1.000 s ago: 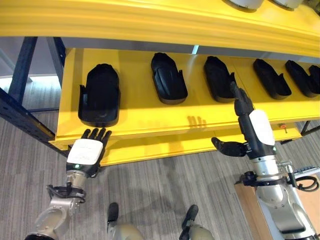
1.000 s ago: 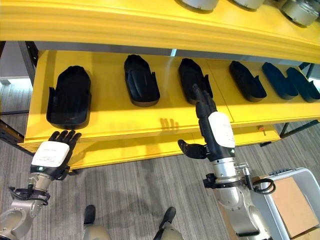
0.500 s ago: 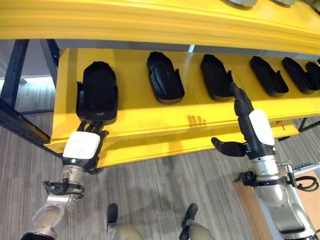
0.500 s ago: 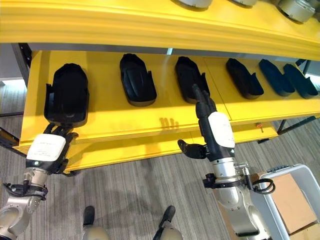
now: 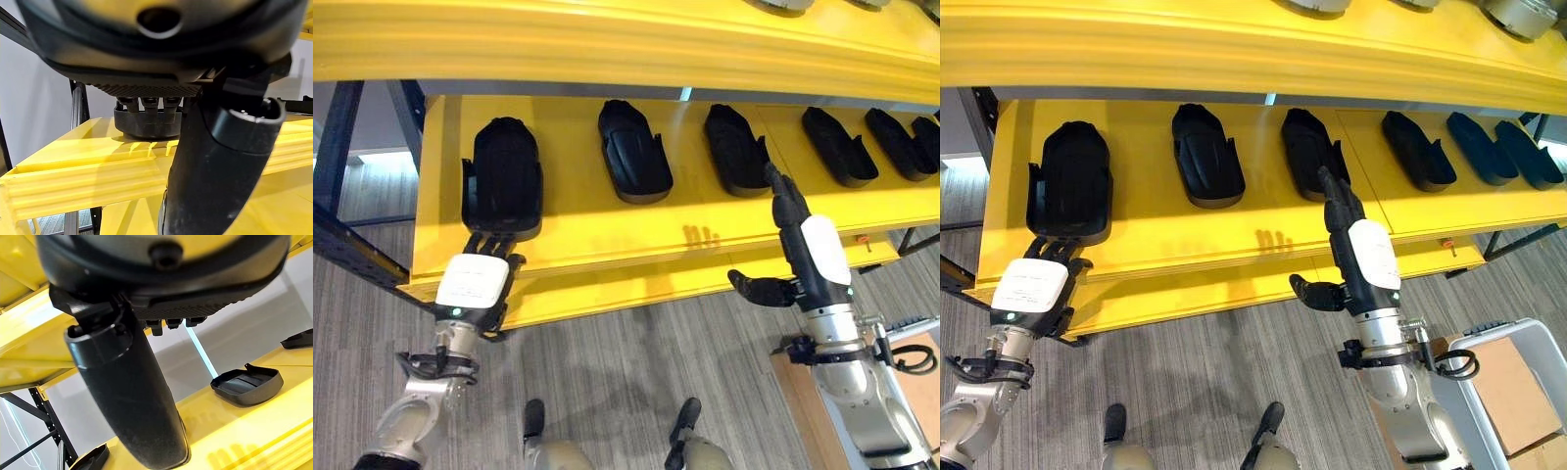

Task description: Move parts from the plastic box to the shelf.

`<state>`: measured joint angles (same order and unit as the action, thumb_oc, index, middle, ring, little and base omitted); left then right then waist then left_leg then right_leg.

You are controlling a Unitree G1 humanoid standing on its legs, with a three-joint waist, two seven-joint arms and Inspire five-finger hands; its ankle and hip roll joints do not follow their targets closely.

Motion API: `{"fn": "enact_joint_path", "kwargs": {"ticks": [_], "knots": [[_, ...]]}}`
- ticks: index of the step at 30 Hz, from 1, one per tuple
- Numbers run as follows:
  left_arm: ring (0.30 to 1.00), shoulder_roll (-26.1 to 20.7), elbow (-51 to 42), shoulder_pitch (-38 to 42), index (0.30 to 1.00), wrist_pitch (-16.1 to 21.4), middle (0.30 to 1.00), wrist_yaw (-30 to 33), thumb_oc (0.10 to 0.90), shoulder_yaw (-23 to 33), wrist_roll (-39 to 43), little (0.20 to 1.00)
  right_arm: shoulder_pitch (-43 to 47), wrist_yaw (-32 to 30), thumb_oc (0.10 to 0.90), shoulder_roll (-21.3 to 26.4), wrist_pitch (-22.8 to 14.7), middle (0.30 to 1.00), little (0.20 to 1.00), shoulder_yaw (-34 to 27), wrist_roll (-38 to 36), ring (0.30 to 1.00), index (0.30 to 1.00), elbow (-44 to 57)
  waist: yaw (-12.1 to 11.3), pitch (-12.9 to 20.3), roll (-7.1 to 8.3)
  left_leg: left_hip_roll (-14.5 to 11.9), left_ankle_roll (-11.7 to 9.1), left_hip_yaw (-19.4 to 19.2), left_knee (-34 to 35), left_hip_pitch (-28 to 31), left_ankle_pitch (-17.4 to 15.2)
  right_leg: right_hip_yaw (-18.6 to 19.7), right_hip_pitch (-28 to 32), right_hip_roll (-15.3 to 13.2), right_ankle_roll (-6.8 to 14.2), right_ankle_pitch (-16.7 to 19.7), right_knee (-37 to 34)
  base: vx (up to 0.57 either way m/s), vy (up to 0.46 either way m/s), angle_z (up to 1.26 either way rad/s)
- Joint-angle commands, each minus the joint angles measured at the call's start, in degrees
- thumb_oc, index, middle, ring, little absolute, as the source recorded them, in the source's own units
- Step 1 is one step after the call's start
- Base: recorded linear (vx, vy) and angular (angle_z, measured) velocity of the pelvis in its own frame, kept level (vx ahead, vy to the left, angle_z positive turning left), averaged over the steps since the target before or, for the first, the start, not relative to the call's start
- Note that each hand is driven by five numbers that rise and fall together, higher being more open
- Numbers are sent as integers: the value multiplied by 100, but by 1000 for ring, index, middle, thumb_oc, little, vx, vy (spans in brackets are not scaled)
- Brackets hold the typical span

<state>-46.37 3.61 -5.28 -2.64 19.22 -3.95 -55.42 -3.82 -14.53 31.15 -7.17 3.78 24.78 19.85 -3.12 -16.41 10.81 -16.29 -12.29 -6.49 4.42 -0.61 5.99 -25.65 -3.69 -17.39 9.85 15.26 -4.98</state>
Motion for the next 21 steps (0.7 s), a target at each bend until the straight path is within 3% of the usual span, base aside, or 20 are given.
{"fn": "enact_joint_path", "kwargs": {"ticks": [1, 10, 21], "knots": [[1000, -83, -231, 560, 1000, -42, 1000, 86, 900, 335, -102, 1000, 708, -243, 900, 106, -191, 1000, 1000, -524, 93, 1000, 1000, 533, 174, -27, -97, 486, 653, -391, 35, 384, -499, -284, 708, 200, 75, -979, 306, 0, 0, 0], [1000, -24, -59, 704, 1000, -93, 1000, 80, 900, 183, -69, 1000, 705, -272, 900, 101, -180, 1000, 1000, -511, 97, 1000, 1000, 504, 195, -24, -52, 492, 655, -392, 37, 378, -500, -268, 701, 214, 77, -973, 297, 0, 0, 0], [1000, 153, -451, 352, 1000, -16, 1000, 45, 900, 463, 131, 1000, 700, -249, 900, 75, -157, 1000, 1000, -570, 101, 1000, 1000, 581, 151, -24, -74, 496, 662, -378, 37, 386, -505, -285, 718, 209, 71, -975, 296, 0, 0, 0]]}}
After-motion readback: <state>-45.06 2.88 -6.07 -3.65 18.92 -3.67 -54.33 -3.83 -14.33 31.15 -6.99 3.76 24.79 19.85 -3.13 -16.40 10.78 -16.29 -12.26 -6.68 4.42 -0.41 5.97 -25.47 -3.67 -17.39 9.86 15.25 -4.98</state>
